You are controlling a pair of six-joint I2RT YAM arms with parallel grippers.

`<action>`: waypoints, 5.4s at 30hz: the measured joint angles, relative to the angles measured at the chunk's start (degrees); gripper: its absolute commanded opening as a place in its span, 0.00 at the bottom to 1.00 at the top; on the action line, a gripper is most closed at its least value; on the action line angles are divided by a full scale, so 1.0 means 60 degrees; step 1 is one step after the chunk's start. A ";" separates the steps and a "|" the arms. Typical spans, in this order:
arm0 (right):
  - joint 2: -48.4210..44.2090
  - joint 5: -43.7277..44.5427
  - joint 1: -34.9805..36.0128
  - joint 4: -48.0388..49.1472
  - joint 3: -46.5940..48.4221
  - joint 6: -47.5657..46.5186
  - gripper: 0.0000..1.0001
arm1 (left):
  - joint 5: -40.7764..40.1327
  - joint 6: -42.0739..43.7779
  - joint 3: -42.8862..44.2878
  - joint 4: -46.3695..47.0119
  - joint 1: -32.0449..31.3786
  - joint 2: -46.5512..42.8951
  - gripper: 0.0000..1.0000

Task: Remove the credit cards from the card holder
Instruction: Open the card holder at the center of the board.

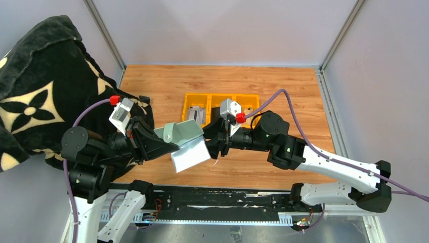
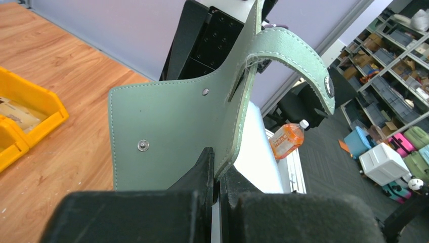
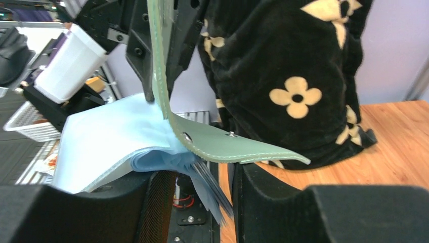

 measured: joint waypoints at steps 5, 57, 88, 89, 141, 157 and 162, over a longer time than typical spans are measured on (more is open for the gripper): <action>0.0029 -0.0670 -0.0004 0.0182 0.0066 0.0412 0.45 | 0.0211 0.0277 0.0073 -0.0171 0.0000 -0.0004 0.00; -0.1341 -0.2160 -0.0004 -0.1774 -0.0087 -0.2699 0.47 | 0.0991 -0.0437 0.0794 -0.0452 0.0000 0.0725 0.00; -0.0277 -0.0525 0.0594 -0.2514 0.1253 -0.3027 0.19 | 0.1038 -0.0641 0.1166 -0.0528 0.0000 0.1013 0.00; -0.0237 -0.0484 0.0612 -0.2492 0.1290 -0.3024 0.16 | 0.1035 -0.0637 0.1147 -0.0532 0.0000 0.1002 0.00; 0.0812 -0.1395 0.0004 -0.1494 0.0372 0.6830 0.30 | -0.4251 0.4218 0.0885 -0.3432 -0.0044 -0.0018 0.00; 0.0561 -0.1078 0.0004 -0.1738 0.0131 0.5956 0.19 | -0.3985 0.3453 0.1563 -0.3869 -0.0044 0.0823 0.00; 0.0510 -0.0452 0.0004 -0.2189 0.0135 0.5453 0.11 | -0.3785 0.3242 0.1668 -0.3854 -0.0044 0.0845 0.00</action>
